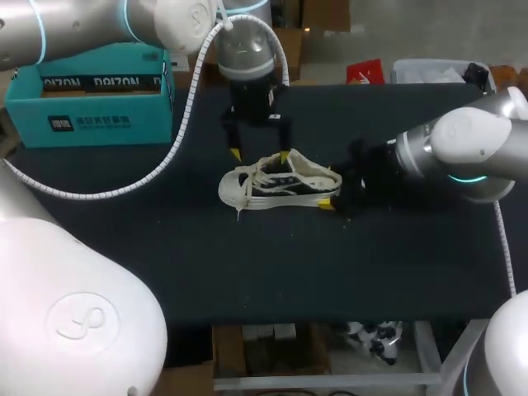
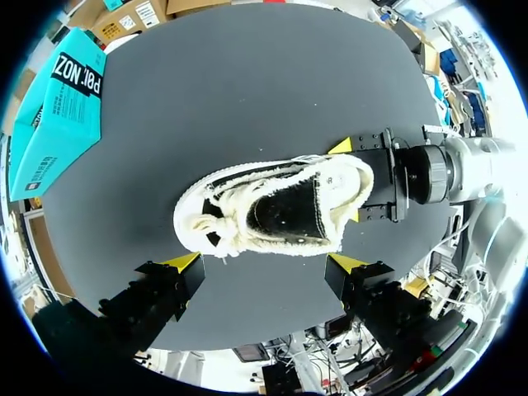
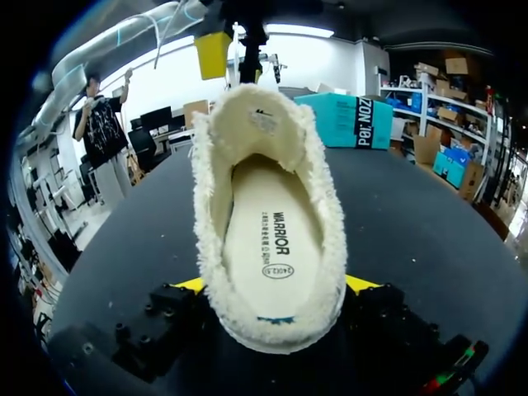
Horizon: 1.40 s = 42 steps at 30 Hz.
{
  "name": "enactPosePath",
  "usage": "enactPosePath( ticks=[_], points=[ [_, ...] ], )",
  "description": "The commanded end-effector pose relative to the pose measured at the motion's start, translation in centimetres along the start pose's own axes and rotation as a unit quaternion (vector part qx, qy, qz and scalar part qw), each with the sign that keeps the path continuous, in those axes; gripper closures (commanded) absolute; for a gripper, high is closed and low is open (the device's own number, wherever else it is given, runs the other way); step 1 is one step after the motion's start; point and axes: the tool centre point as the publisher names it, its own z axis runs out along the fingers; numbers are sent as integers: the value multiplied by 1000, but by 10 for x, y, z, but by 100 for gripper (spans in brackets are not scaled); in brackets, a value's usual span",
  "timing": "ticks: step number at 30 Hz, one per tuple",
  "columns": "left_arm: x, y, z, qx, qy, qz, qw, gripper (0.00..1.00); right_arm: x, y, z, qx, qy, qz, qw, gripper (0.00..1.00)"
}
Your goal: Open the shoe tongue, take the insole out of the shoe, put the insole back into the shoe, and pack the shoe into the shoebox
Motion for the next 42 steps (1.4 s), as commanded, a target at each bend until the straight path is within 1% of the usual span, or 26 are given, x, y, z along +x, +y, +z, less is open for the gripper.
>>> enactPosePath(
  ticks=[1, 6, 9, 10, 11, 12, 13, 15, 16, 17, 19, 20, 22, 24, 25, 26, 27, 28, 29, 31, 37, 39, 42],
  points=[
    [15, -4, 0, -2, -25, -10, 1000, 0, 0, -1, 7, 3, -6, 1, 1000, 100],
    [25, -15, 6, -11, -34, -22, 999, 0, 0, -1, 7, 3, -6, 1, 1000, 100],
    [26, -20, 9, -13, -42, -34, 998, 0, 0, -1, 7, 3, -6, 1, 1000, 100],
    [26, -21, 11, -13, -46, -39, 998, 2, 0, -1, 7, 3, -6, 1, 1000, 100],
    [27, -23, 12, -12, -48, -41, 998, 11, 0, -1, 7, 3, -6, 1, 1000, 100],
    [27, -24, 13, -13, -49, -44, 998, 25, 0, -1, 7, 3, -6, 1, 1000, 100],
    [28, -25, 14, -14, -53, -48, 997, 33, 0, -1, 7, 3, -6, 1, 1000, 100],
    [29, -29, 17, -16, -56, -51, 997, 34, 0, -1, 7, 3, -6, 1, 1000, 100],
    [30, -30, 19, -18, -57, -52, 997, 43, 0, -1, 7, 3, -6, 1, 1000, 100],
    [32, -30, 20, -20, -61, -53, 996, 54, 0, -1, 7, 3, -6, 1, 1000, 100],
    [34, -31, 23, -23, -64, -53, 996, 64, 0, -1, 7, 3, -6, 1, 1000, 100],
    [35, -30, 24, -25, -67, -53, 996, 67, 0, -1, 7, 3, -6, 1, 1000, 100],
    [37, -31, 25, -27, -72, -54, 996, 66, 0, -1, 7, 3, -6, 1, 1000, 100],
    [38, -31, 26, -30, -76, -55, 995, 62, 0, -1, 7, 3, -6, 1, 1000, 100],
    [38, -31, 27, -31, -77, -56, 995, 64, 0, -1, 7, 3, -6, 1, 1000, 100],
    [38, -32, 28, -31, -78, -56, 995, 71, 0, -1, 7, 3, -6, 1, 1000, 100],
    [37, -33, 28, -32, -79, -57, 995, 84, 0, -1, 7, 3, -6, 1, 1000, 100],
    [37, -33, 29, -33, -81, -59, 994, 89, 0, -1, 7, 3, -6, 1, 1000, 100],
    [37, -33, 29, -33, -81, -60, 994, 100, 0, -1, 7, 3, -6, 1, 1000, 100],
    [36, -32, 30, -33, -82, -60, 994, 100, 0, -1, 7, 3, -6, 1, 1000, 100],
    [23, -18, 21, -9, -63, -56, 996, 100, 0, -1, 7, 3, -6, 1, 1000, 100],
    [15, -12, 17, 4, -43, -55, 998, 100, 0, -1, 7, 3, -6, 1, 1000, 100],
    [-3, -5, 9, 29, -10, -60, 998, 100, 0, -1, 7, 3, -6, 1, 1000, 100]
  ],
)
